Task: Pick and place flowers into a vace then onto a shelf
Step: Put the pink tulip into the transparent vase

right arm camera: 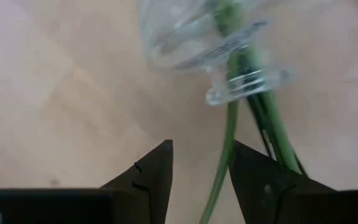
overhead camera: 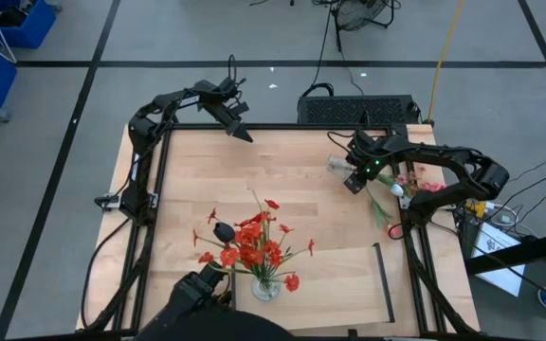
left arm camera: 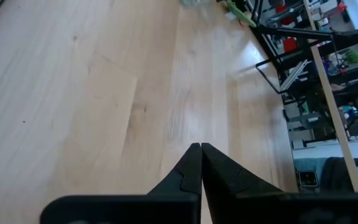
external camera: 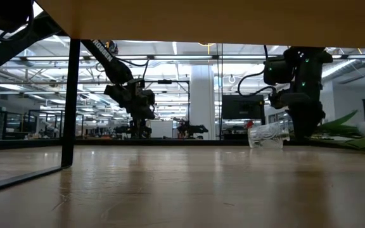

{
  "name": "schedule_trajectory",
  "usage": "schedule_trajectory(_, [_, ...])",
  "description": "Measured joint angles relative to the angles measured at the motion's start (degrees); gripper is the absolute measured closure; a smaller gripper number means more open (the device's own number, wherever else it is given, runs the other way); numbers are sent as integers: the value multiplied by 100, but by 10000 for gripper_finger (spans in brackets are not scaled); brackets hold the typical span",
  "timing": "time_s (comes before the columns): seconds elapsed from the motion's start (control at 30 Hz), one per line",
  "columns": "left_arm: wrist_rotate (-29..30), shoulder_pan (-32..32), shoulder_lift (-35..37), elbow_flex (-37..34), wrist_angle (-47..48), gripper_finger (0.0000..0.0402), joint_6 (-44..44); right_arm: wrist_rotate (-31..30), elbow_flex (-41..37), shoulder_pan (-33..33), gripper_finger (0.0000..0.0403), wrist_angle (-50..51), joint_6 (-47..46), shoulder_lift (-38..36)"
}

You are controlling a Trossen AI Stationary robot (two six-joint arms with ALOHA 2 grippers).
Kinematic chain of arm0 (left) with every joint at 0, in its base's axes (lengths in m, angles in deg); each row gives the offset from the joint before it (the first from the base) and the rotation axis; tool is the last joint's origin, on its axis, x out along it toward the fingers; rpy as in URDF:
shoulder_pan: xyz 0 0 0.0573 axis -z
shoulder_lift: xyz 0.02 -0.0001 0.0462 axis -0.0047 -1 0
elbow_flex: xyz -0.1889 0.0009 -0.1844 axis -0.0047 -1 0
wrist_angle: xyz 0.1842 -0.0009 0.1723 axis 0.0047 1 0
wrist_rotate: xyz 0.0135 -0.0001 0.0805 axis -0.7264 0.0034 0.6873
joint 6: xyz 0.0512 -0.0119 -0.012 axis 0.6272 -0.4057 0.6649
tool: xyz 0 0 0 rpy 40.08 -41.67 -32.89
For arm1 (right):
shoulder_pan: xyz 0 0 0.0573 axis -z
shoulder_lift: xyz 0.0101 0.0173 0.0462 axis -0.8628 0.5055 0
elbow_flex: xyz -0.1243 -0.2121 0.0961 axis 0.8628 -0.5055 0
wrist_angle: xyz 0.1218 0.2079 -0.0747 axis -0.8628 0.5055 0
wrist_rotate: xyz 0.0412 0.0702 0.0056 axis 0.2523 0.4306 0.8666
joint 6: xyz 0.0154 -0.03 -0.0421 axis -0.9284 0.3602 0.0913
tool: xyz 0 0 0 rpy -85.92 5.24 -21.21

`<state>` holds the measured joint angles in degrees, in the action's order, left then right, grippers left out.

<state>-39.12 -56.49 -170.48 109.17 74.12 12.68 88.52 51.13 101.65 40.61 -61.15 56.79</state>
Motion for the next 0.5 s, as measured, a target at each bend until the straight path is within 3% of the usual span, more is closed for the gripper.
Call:
schedule_trajectory(0.13, [2, 0, 0, 0, -15, 392, 49, -476, 0, 3, 272, -135, 184, 0])
schedule_trajectory(0.27, [16, 0, 0, 0, -40, 396, 104, -451, 2, 5, 296, -355, 598, 0])
schedule_trajectory(0.5, [141, -3, 0, 0, -43, 387, 169, -437, 2, 6, 393, -382, 1258, 0])
